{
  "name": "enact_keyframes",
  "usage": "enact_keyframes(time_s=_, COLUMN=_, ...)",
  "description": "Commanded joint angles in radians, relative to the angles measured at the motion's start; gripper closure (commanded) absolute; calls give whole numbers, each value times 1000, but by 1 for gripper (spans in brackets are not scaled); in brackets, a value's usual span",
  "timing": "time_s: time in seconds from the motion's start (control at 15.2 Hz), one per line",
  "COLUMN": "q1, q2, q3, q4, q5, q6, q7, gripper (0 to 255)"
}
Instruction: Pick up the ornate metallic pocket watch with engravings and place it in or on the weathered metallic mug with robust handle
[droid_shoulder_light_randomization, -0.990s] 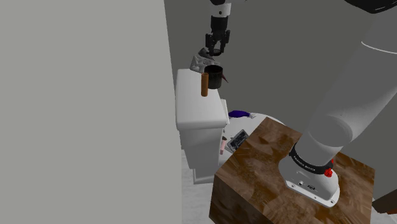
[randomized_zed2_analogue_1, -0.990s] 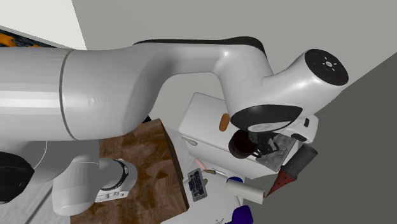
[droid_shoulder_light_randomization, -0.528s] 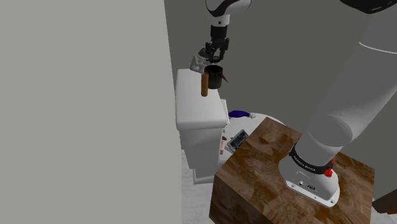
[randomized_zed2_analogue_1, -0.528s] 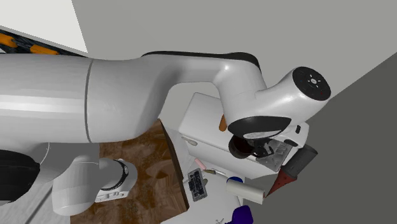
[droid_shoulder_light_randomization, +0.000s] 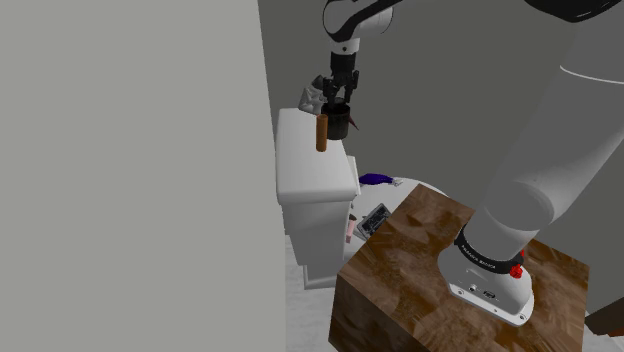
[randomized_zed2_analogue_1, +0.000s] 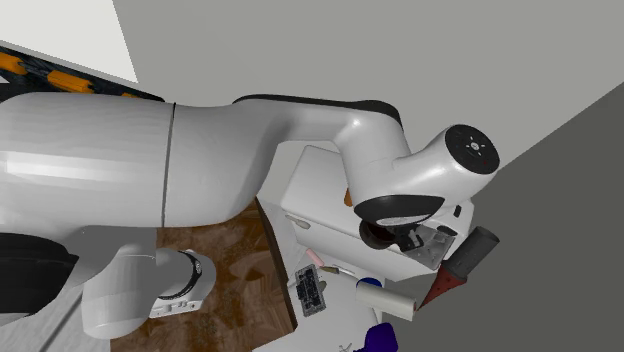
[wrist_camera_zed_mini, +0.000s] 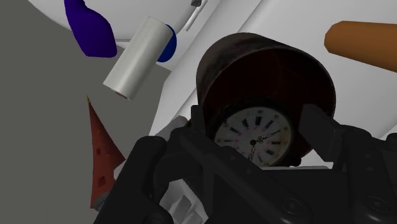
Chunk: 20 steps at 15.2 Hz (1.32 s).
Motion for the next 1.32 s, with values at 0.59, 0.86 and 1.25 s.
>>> enact_keyframes(time_s=0.59, q1=0, q2=1, q3=0, q4=-1, q5=0, q6=3, q7=0, gripper=0)
enact_keyframes(time_s=0.86, q1=0, q2=-24, q3=0, q4=70, q5=-3, q6=-94, q7=2, gripper=0)
enact_keyframes(time_s=1.25, q1=0, q2=-29, q3=0, q4=91, q5=-3, q6=-120, q7=2, gripper=0)
